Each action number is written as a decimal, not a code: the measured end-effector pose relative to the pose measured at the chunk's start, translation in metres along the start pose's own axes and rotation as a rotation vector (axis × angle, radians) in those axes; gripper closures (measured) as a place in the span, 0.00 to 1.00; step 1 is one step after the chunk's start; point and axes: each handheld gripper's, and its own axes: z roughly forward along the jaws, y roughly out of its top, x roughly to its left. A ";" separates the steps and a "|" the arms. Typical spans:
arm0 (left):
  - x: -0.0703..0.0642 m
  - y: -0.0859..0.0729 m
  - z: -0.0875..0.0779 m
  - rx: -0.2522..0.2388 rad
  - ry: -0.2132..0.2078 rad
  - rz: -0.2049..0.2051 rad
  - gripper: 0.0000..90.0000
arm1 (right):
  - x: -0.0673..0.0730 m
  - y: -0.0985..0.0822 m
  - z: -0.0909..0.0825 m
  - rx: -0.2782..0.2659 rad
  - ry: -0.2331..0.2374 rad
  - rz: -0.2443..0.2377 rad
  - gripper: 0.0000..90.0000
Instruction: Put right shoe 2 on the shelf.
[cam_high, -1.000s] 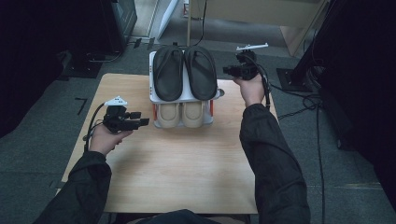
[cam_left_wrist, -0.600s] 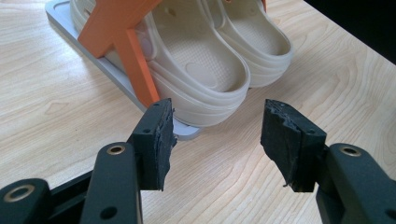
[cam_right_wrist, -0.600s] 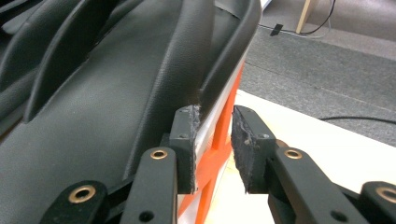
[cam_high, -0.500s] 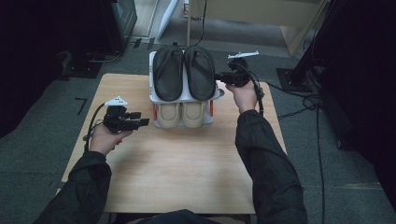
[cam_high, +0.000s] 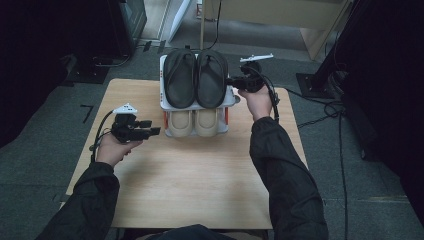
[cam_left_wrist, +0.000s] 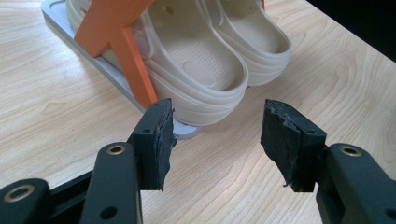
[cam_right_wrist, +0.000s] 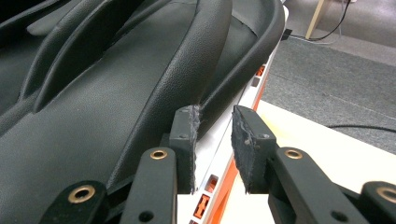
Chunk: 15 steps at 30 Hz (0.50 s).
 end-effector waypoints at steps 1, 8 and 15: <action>0.000 0.000 0.000 0.001 0.000 0.001 0.49 | 0.000 0.000 0.000 -0.001 -0.001 -0.001 0.78; 0.000 0.000 0.000 0.000 -0.001 -0.002 0.49 | -0.001 -0.001 0.000 0.000 0.000 0.005 0.76; 0.000 0.000 0.000 0.001 -0.003 -0.003 0.49 | -0.003 -0.001 0.003 -0.017 -0.014 -0.001 0.75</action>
